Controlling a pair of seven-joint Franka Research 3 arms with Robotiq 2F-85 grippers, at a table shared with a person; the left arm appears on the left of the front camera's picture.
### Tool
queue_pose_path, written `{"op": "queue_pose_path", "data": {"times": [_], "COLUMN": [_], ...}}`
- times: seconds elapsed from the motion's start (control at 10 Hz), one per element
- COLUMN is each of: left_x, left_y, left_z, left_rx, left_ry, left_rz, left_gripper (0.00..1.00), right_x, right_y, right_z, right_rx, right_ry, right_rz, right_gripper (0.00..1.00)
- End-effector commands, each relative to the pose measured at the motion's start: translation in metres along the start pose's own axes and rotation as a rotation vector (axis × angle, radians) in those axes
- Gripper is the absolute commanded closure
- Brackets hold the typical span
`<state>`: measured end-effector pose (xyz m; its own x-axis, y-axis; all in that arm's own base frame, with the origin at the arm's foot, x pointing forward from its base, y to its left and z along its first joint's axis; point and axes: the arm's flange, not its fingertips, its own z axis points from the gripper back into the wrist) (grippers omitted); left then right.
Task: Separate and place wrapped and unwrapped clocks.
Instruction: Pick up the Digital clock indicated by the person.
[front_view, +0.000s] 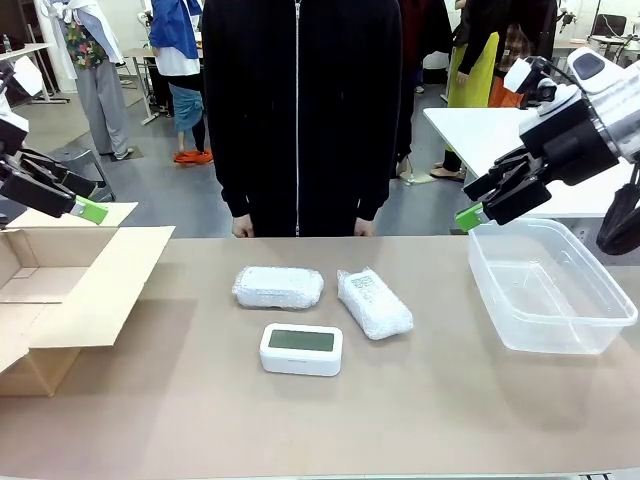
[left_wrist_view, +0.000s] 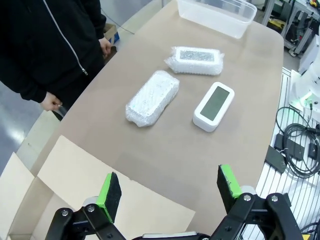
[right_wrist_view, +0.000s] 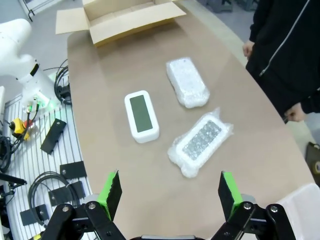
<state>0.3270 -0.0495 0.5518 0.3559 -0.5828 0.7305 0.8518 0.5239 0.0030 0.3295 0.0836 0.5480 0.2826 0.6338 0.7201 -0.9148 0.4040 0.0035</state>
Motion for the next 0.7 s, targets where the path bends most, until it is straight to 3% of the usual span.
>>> {"op": "queue_pose_path", "data": {"times": [0.0,0.6], "left_x": [-0.0254,-0.0268], "left_y": [-0.0193,-0.0169], "left_z": [-0.0012,0.0000], "left_rx": [-0.019,-0.034], "left_ry": [-0.022,0.036], "left_rz": [-0.026,-0.038], "left_gripper": [0.00,0.00], "right_x": [-0.0162,-0.0144], "right_y": [0.0117,0.0149], "right_z": [-0.0019,-0.0059], "right_rx": [0.000,0.009], "right_ry": [-0.023,-0.047], "right_rz": [0.020,0.035], "right_gripper": [0.00,0.00]}}
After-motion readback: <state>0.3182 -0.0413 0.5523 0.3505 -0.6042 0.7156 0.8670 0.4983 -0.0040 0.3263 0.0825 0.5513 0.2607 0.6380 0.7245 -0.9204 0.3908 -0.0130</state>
